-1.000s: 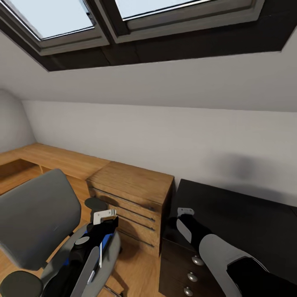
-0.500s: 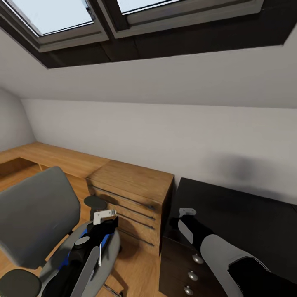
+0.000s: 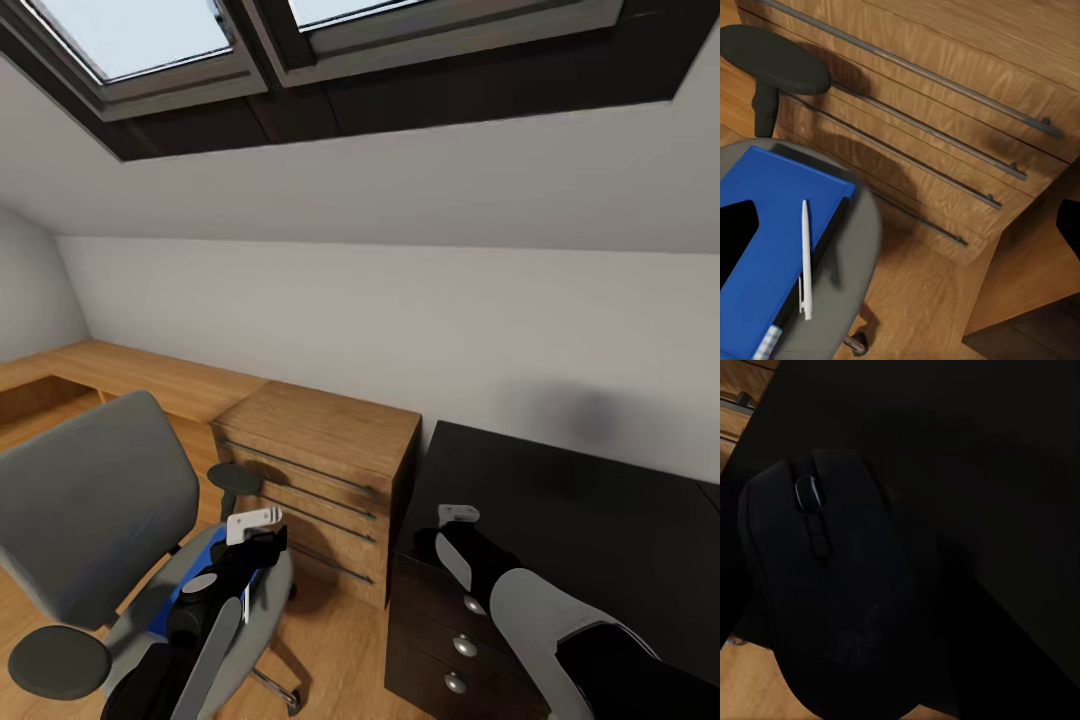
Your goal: In the bedroom, organize the workspace by keeping the computer under the desk, ensuring the monitor is on the desk, placing the keyboard on the desk next to the monitor, placing the mouse on the desk next to the keyboard, moving the folder from the swivel chair onto the desk next to the mouse, stacking the notebook on top of the folder with the pen on top of the notebook, and positioning the swivel chair next to the desk.
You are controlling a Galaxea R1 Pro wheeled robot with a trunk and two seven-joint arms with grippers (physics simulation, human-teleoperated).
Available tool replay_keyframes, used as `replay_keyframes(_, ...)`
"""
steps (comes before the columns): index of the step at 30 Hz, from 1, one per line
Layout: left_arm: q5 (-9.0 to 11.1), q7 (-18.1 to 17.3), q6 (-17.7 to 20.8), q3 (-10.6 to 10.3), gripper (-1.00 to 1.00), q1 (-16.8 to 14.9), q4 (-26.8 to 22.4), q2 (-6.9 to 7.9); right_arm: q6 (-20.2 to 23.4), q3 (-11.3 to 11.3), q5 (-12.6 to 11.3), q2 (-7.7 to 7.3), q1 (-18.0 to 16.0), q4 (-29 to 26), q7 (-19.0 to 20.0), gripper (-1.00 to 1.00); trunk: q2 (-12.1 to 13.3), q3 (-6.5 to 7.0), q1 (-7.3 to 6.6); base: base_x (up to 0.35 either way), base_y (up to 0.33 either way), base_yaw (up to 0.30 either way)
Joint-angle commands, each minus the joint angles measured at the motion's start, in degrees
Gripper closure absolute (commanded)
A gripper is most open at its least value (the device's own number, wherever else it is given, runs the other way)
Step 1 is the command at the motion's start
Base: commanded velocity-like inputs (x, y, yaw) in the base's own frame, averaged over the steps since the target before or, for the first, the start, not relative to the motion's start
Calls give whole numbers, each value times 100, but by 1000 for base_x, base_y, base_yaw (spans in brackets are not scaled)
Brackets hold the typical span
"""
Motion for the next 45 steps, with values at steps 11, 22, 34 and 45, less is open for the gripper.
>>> replay_keyframes(11, 59, 54, 15, -10, -100, -5, 0, 1, 17, 46, -72, -23, -3, -11, -41, 100, -207, -97, 111, -1, 0, 0)
replay_keyframes(22, 57, 44, 17, -10, -100, -5, 35, 23, 15, 46, -68, -24, -3, -19, -39, 100, -207, -97, 111, 144, 0, 0)
replay_keyframes(34, 57, 40, 24, -10, -100, -3, 37, 25, 26, 47, -69, -117, -3, -16, -44, 100, -207, -97, 111, 15, 0, 0)
replay_keyframes(45, 57, 40, 24, -8, -100, -4, 37, 25, 32, 54, -70, -121, -3, -11, -45, -100, -166, -79, 89, 0, 0, 0)
